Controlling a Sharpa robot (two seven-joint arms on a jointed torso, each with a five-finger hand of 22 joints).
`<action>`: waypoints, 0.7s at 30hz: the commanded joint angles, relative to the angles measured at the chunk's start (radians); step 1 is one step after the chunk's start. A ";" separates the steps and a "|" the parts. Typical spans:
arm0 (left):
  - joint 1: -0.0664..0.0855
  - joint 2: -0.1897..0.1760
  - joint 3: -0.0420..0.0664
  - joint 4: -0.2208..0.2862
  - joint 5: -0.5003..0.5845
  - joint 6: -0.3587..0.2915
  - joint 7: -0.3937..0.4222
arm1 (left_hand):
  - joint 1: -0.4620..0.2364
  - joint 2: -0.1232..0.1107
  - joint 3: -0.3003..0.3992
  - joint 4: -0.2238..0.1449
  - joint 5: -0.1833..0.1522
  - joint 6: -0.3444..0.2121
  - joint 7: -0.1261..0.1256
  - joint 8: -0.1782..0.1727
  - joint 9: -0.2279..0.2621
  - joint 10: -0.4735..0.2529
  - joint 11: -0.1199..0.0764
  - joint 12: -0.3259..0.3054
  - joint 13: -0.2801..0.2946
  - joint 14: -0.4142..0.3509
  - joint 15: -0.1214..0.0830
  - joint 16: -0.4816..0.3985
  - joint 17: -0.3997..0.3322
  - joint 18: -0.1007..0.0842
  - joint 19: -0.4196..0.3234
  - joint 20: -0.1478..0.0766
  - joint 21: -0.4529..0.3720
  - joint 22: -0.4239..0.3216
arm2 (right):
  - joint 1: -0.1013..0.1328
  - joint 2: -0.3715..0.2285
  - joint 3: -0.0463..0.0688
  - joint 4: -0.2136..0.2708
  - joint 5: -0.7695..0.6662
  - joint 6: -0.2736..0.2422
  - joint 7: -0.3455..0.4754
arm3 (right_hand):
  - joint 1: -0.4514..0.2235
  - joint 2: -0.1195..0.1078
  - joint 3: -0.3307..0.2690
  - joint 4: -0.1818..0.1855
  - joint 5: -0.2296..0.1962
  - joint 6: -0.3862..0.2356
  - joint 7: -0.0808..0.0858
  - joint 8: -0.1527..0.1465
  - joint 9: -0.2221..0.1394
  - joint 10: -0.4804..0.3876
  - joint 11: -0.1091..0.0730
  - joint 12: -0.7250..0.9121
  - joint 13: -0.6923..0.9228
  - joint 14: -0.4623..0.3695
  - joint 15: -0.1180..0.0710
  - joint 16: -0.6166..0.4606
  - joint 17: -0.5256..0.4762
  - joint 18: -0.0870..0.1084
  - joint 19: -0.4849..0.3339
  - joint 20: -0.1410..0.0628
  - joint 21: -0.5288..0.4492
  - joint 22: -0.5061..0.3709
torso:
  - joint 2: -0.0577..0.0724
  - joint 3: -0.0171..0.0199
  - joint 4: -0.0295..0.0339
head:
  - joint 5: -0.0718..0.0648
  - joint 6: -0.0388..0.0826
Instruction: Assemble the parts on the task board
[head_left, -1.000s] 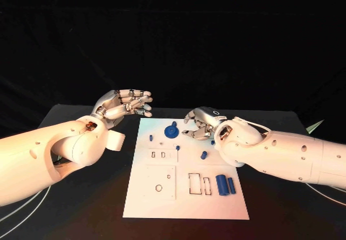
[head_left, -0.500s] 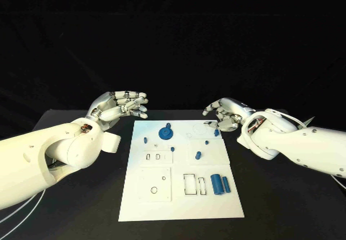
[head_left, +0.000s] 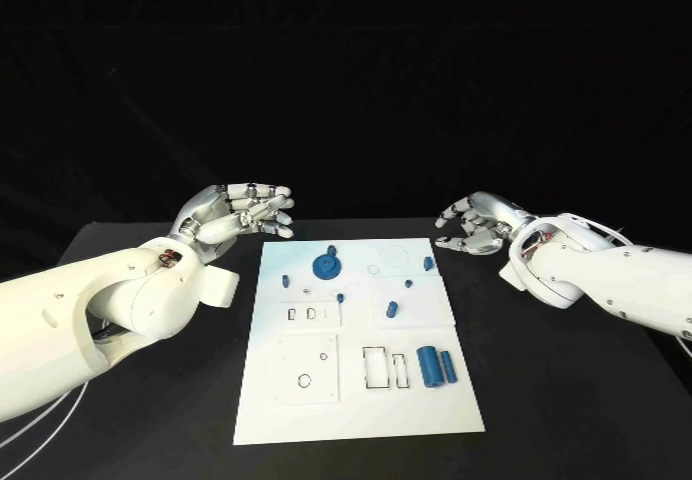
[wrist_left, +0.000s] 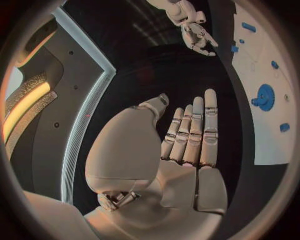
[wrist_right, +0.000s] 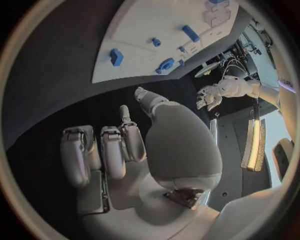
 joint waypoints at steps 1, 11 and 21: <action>-0.001 0.003 0.000 0.001 0.000 0.020 0.005 | -0.007 0.000 0.000 -0.005 -0.003 -0.009 0.035 -0.006 0.001 -0.001 0.003 -0.005 -0.001 -0.008 0.001 0.005 0.001 0.000 -0.006 -0.001 0.007 0.001 | -0.006 0.009 0.000 -0.023 0.010 0.065 0.042 | 0.025 0.000 0.008 -0.020 -0.002 -0.021 -0.005 -0.012 -0.004 0.006 -0.006 0.008 0.124 0.095 -0.003 0.002 0.234 0.004 0.086 -0.003 0.003 0.232 | 0.000 -0.0005 0.0041 | -0.003 -0.001; -0.002 0.003 0.000 0.000 0.000 0.021 0.005 | -0.006 0.000 0.000 -0.007 -0.003 -0.009 0.035 -0.006 0.001 -0.001 0.003 -0.005 0.000 -0.008 0.001 0.006 0.002 0.000 -0.008 -0.001 0.009 0.002 | -0.037 0.050 -0.001 -0.107 -0.002 0.086 0.094 | 0.060 -0.006 0.024 -0.053 0.007 -0.073 -0.025 -0.042 -0.014 0.014 -0.024 0.017 0.131 0.098 -0.019 0.007 0.245 0.002 0.091 -0.016 0.012 0.240 | 0.000 -0.0021 0.0026 | 0.002 -0.008; -0.002 0.000 0.000 -0.001 -0.002 0.021 0.004 | -0.006 0.000 0.000 -0.007 -0.003 -0.009 0.035 -0.006 0.001 -0.001 0.003 -0.005 0.000 -0.008 0.001 0.006 0.002 0.000 -0.008 -0.001 0.009 0.002 | -0.066 0.063 -0.001 -0.131 -0.010 0.125 0.116 | 0.063 -0.011 0.023 -0.058 0.009 -0.078 -0.027 -0.046 -0.015 0.013 -0.026 0.016 0.131 0.098 -0.022 0.008 0.248 0.001 0.091 -0.019 0.012 0.240 | -0.002 -0.0033 0.0014 | 0.005 -0.017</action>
